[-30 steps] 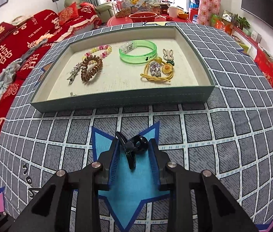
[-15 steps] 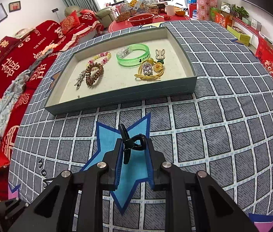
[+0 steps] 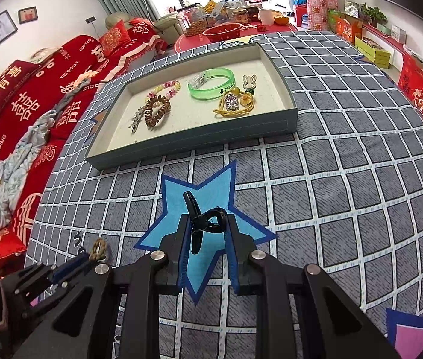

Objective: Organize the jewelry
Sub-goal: 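Grasp the black claw clip on the blue star with the right tool, then carry the cord bracelet and claw clip into the tray and open both tools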

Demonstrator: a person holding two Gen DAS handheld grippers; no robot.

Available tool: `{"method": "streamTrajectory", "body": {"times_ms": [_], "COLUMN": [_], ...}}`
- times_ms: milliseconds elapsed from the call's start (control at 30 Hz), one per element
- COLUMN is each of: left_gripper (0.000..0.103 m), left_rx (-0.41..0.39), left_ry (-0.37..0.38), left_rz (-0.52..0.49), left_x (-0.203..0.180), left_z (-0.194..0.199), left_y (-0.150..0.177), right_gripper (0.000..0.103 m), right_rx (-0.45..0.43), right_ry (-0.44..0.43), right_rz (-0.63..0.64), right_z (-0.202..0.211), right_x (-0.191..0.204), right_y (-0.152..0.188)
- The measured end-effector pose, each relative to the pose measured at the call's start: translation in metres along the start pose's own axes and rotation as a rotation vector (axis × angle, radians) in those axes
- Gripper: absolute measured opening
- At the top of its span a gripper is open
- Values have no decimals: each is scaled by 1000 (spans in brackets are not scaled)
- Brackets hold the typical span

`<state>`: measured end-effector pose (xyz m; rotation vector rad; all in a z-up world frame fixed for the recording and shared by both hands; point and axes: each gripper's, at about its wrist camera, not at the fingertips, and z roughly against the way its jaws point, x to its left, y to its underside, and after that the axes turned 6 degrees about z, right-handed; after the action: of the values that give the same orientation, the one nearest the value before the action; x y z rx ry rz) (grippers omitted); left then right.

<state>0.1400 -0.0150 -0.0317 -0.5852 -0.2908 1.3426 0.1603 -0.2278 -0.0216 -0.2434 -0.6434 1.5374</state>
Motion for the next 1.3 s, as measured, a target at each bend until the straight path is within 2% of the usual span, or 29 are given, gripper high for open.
{"method": "streamTrajectory", "body": {"times_ms": [633, 1000, 1300], "left_gripper": [25, 25, 25], "left_rx": [21, -12, -72], "left_ry": [-26, -32, -55], "left_rz": [31, 0, 8], "left_x": [5, -2, 8], "left_z": [-16, -12, -9], "left_y": [-19, -45, -86], "right_gripper": [24, 24, 24], "right_rx": [-2, -31, -73], "right_ry": [-13, -6, 5], "right_rz": [-7, 4, 21], "right_z": [2, 5, 11], "right_x": [-2, -8, -12], "right_y": [2, -29, -69]}}
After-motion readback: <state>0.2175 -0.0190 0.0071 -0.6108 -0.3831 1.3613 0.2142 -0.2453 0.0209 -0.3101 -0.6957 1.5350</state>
